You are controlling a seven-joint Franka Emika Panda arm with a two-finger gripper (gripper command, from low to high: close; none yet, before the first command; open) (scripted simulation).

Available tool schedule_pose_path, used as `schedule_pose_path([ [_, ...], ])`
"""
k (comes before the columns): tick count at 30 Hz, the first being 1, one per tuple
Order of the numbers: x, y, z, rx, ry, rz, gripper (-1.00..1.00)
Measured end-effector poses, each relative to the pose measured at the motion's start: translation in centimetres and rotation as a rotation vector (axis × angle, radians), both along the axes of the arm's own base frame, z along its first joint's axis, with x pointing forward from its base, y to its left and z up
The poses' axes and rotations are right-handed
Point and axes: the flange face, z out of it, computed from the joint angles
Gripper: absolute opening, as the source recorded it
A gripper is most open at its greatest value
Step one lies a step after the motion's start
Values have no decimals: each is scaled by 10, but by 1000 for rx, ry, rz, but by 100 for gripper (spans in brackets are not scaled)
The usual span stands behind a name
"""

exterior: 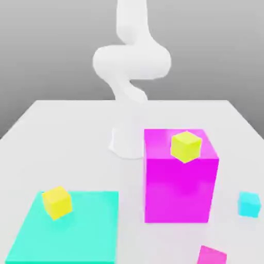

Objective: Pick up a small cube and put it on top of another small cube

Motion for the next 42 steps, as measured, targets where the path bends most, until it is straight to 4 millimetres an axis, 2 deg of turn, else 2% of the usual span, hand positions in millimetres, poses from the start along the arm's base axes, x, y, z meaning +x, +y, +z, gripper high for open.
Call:
schedule_pose_path([
  [4,50,10,-56,137,147,32,0],
  [8,90,28,-117,235,294,39,0],
  [12,120,51,-181,299,436,23,0],
  [16,139,76,-246,329,566,-14,0],
  [21,149,109,-322,321,700,-76,0],
  [28,149,133,-411,251,805,-209,0],
  [33,144,147,-454,168,811,-298,0],
  [39,142,162,-482,60,741,-379,0],
  [42,143,165,-520,46,726,-386,0],
])
